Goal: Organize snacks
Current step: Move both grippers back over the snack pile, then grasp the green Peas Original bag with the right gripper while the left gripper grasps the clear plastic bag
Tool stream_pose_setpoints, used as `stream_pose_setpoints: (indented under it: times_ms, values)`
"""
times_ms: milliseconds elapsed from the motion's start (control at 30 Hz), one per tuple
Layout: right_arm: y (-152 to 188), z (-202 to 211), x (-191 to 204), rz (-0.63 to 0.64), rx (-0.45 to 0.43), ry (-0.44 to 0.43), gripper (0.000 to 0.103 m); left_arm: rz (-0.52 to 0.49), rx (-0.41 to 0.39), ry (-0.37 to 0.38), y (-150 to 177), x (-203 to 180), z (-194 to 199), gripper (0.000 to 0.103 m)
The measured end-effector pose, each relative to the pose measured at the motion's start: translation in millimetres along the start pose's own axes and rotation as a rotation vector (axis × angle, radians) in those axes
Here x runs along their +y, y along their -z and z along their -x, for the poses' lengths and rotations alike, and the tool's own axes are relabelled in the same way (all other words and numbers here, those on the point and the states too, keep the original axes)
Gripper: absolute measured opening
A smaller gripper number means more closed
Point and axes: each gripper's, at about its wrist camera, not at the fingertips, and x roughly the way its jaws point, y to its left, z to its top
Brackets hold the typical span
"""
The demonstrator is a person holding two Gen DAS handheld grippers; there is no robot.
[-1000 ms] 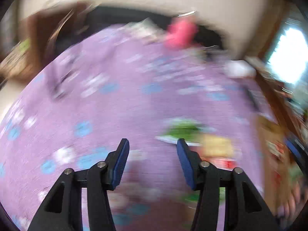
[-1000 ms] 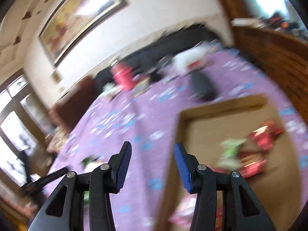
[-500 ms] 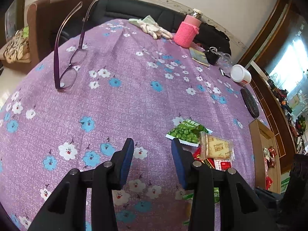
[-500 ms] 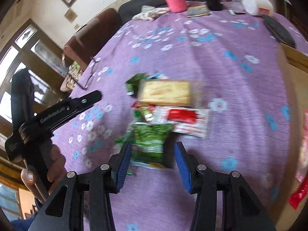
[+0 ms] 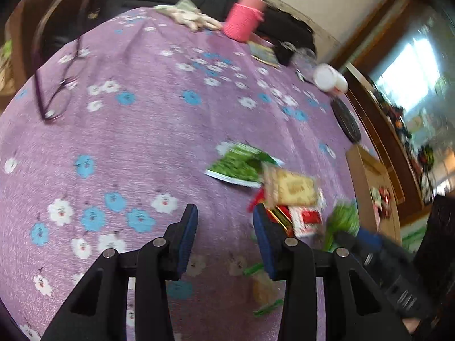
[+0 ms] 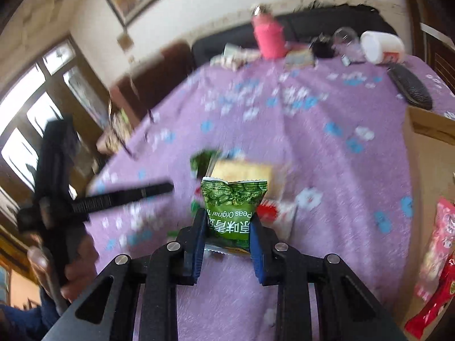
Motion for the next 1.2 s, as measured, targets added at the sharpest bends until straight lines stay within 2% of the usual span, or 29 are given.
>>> stream_pose_setpoints:
  times_ms: [67,200,367,567,633,667,700,733,1200]
  values:
    - [-3,4,-10,-0.030,-0.033,-0.005,0.031,-0.052,0.027,0.012,4,-12,-7,0.038]
    - [-7,12,-26,-0.086,-0.074,-0.011,0.030,-0.093,0.083,0.015,11,-24,-22,0.038]
    - [-8,21,-25,-0.114,-0.105,-0.040,0.031,-0.149,0.072,0.016,17,-38,-24,0.039]
    - [-4,24,-27,-0.126,-0.105,-0.043,0.031,-0.280,0.053,-0.066,30,-62,-31,0.040]
    - [-3,28,-27,-0.129,-0.116,-0.042,0.031,-0.307,0.052,-0.063,34,-66,-30,0.040]
    - [-4,28,-27,-0.128,-0.120,-0.041,0.031,-0.313,0.049,-0.063,34,-67,-31,0.034]
    - [-4,28,-27,-0.125,-0.123,-0.039,0.031,-0.321,0.043,-0.076,35,-69,-32,0.021]
    - [-4,27,-28,-0.126,-0.123,-0.034,0.031,-0.329,0.039,-0.095,35,-70,-33,0.019]
    - [-2,27,-20,-0.096,-0.107,-0.044,0.031,-0.380,0.023,-0.124,41,-77,-34,0.018]
